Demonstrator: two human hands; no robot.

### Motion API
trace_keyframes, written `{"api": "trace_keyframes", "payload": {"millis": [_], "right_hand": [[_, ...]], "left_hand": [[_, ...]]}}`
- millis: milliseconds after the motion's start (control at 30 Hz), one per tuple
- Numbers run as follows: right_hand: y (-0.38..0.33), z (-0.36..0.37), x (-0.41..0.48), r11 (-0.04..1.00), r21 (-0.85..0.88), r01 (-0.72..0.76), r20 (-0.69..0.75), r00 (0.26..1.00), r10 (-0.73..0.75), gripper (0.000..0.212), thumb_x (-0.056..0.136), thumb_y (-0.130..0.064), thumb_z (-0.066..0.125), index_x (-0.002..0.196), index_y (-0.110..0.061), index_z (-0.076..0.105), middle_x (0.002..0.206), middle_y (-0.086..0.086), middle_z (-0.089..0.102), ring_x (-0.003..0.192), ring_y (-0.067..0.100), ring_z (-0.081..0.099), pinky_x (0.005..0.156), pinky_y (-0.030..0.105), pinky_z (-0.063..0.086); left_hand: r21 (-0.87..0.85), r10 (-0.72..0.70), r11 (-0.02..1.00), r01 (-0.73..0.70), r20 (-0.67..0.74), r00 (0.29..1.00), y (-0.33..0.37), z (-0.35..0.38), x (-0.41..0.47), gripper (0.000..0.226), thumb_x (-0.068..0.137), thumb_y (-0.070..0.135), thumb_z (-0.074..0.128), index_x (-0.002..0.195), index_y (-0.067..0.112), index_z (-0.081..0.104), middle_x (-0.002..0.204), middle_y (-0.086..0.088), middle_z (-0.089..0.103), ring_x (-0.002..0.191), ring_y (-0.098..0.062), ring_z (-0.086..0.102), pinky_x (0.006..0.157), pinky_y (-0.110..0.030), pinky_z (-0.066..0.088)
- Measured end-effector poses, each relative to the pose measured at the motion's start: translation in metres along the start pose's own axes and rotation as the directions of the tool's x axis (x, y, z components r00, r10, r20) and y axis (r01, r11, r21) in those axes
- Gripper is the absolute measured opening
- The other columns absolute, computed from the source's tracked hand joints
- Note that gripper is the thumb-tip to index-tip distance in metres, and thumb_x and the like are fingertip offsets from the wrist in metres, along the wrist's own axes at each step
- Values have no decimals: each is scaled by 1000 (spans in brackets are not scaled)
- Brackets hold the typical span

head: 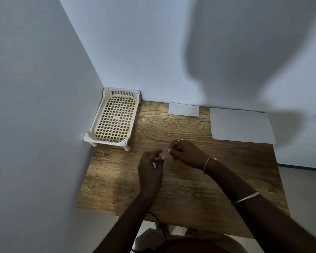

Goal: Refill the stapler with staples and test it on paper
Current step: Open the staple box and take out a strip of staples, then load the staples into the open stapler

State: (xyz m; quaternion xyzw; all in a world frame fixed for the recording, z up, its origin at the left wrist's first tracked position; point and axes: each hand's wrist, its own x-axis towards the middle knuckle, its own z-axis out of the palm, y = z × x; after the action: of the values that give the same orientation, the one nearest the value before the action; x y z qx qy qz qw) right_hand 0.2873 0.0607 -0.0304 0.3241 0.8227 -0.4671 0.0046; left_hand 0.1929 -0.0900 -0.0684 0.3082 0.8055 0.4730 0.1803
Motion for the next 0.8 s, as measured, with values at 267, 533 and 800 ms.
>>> {"api": "trace_keyframes", "payload": {"millis": [267, 533, 800], "right_hand": [[2, -24, -8, 999, 34, 21, 17, 1000, -21, 23, 97, -35, 66, 91, -13, 68, 74, 2, 71, 61, 6, 61, 59, 24, 46], [14, -33, -17, 981, -178, 79, -184, 977, -112, 14, 94, -30, 67, 89, -17, 71, 71, -13, 59, 62, -2, 52, 54, 12, 33], [18, -45, -16, 988, -143, 64, -226, 969, -96, 9, 91, -24, 71, 100, -23, 75, 72, -14, 68, 61, -2, 65, 60, 15, 49]], "left_hand": [[-357, -56, 929, 98, 128, 990, 22, 17, 20, 12, 93, 22, 74, 101, 27, 81, 94, 7, 81, 92, -12, 77, 85, -45, 63], [-496, -166, 820, 284, 269, 949, 30, 34, 26, 9, 94, 19, 74, 95, 20, 82, 89, -11, 80, 87, -23, 75, 90, -55, 60], [-556, -196, 754, 349, 316, 928, 42, 45, 35, 16, 94, 15, 73, 109, 12, 78, 92, -10, 80, 86, -19, 76, 81, -34, 62]]}}
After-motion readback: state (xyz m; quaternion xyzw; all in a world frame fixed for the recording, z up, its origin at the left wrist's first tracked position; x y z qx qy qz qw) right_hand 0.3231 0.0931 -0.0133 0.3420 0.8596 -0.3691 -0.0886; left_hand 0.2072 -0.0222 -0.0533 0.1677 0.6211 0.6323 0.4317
